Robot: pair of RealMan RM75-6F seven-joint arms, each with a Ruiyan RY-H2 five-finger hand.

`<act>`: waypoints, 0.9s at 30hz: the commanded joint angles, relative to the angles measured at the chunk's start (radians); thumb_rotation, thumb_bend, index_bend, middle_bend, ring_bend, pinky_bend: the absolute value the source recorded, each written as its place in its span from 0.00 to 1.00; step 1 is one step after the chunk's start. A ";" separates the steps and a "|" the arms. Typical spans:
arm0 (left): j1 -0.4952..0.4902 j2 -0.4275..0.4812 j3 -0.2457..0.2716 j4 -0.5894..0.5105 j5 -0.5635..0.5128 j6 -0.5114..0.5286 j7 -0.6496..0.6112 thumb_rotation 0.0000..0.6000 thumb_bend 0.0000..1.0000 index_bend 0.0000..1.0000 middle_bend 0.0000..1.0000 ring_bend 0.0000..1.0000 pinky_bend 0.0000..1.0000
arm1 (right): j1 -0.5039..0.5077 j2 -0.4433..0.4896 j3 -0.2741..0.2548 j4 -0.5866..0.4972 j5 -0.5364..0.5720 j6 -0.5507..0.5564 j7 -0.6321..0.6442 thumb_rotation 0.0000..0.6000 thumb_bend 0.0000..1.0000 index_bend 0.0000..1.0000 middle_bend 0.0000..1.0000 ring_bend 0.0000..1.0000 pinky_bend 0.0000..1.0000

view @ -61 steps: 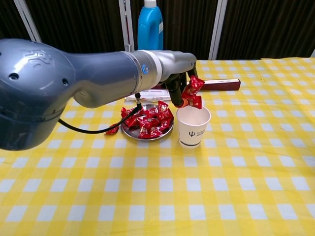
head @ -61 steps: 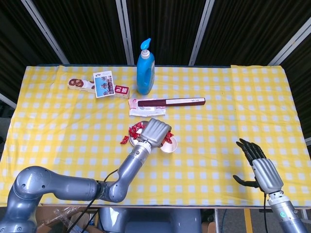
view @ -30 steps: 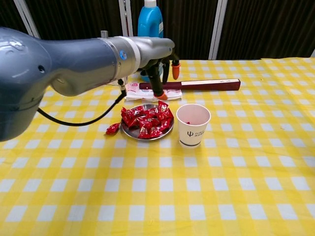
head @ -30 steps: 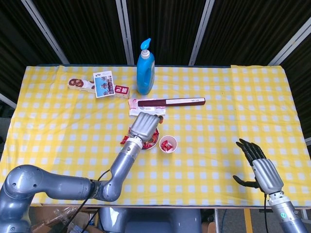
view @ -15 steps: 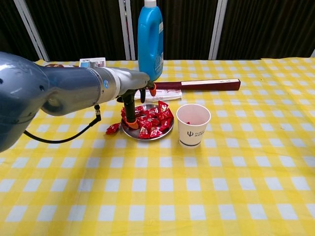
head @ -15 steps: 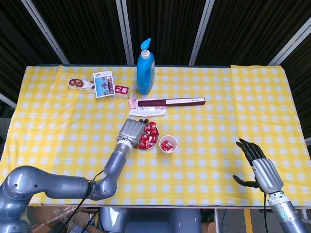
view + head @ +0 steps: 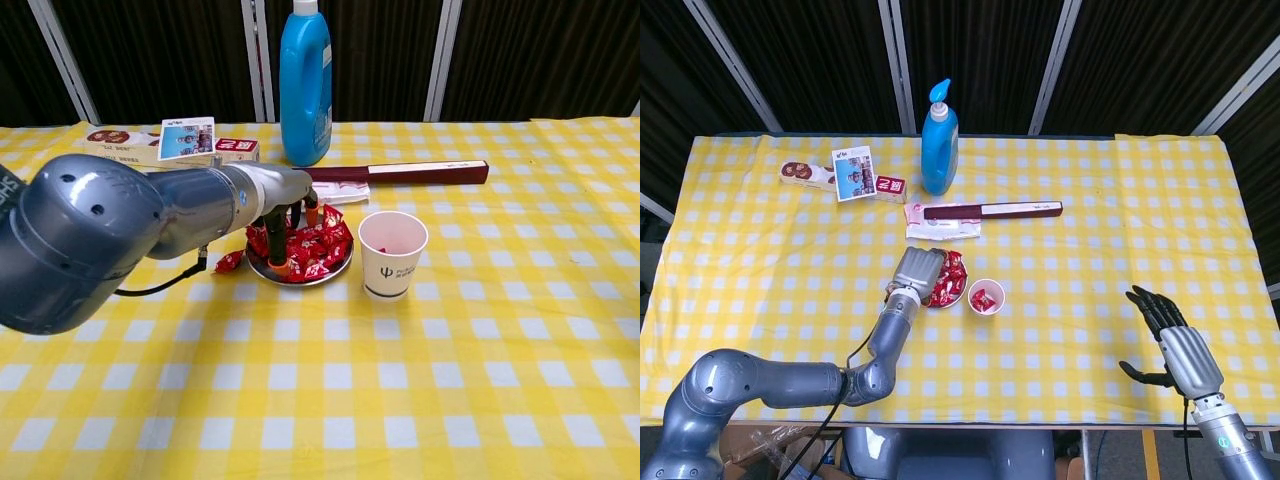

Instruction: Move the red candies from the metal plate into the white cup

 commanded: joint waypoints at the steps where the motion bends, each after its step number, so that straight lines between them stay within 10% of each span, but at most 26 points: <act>1: -0.007 -0.031 -0.001 0.041 0.017 -0.020 -0.005 1.00 0.25 0.35 0.35 0.85 0.91 | 0.000 0.001 0.000 -0.001 0.000 -0.001 0.000 1.00 0.28 0.00 0.00 0.00 0.00; 10: 0.016 -0.067 0.005 0.092 0.105 -0.003 -0.045 1.00 0.42 0.55 0.63 0.87 0.92 | 0.001 0.002 -0.001 -0.002 0.002 -0.003 0.004 1.00 0.28 0.00 0.00 0.00 0.00; 27: 0.075 0.088 -0.028 -0.095 0.175 0.087 -0.042 1.00 0.43 0.56 0.65 0.87 0.92 | -0.002 -0.002 0.000 -0.003 0.003 0.001 -0.011 1.00 0.28 0.00 0.00 0.00 0.00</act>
